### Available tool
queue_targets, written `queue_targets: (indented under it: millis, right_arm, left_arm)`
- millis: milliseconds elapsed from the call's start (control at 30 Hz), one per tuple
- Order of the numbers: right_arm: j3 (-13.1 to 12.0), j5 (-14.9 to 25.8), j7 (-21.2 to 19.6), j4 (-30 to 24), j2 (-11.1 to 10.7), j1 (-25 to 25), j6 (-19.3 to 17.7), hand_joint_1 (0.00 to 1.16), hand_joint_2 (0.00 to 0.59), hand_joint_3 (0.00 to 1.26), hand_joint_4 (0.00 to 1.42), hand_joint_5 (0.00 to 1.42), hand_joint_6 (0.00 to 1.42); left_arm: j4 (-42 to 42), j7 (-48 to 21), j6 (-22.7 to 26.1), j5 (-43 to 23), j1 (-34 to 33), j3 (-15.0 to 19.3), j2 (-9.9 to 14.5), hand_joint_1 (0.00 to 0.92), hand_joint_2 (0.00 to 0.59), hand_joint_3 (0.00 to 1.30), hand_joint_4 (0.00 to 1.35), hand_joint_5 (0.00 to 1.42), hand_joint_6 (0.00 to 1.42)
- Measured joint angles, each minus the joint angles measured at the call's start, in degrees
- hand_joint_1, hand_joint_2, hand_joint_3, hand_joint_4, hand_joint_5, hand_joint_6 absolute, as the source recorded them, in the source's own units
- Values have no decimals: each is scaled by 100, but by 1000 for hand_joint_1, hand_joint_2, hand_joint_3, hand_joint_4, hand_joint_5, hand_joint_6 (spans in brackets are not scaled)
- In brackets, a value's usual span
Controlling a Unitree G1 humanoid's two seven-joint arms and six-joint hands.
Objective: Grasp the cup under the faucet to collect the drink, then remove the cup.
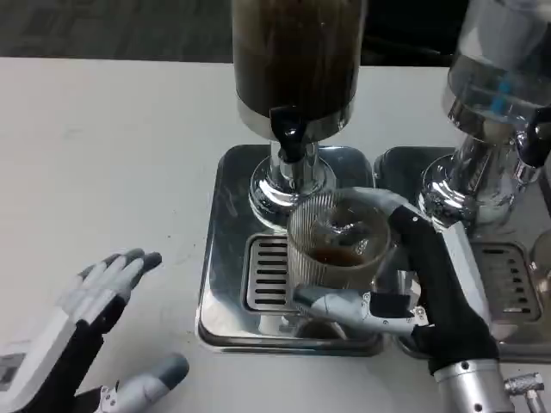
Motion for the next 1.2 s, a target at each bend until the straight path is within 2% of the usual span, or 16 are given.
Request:
queue_targets:
  millis: [333,567,767,900,1067,1200]
  right_arm:
    - [-34,138,237,-599,-91,364,19,1091,84,767,853,921,1329]
    - [-100,179,357,-790,-117,629,68,1091,84,768,862,928,1347]
    - [-122,260,655,-1185,-291,723,98,1090,86,768,863,939,1349]
    - [-204,423,953,-1454,-487,908,173,1085,89,772,863,940,1349]
    - [-215,576,1123,-1673,-519,1066,201,1080,90,775,863,940,1349]
    - [-228,650,1333,-1722,-623,1063,209,1077,91,776,863,940,1349]
  left_arm:
    - [-344,-1,19,231,546,-3,12,0,148,73,0,0,0]
    - [-356,-1,3,191,660,-13,6,0,148,66,0,0,0]
    - [-568,-1,-25,202,872,8,12,0,147,65,0,0,0]
    - [-727,1,-30,287,1096,153,20,0,147,65,0,0,0]
    - [-857,2,-99,378,1295,262,48,0,147,65,0,0,0]
    - [-876,2,-231,386,1490,468,181,0,147,65,0,0,0]
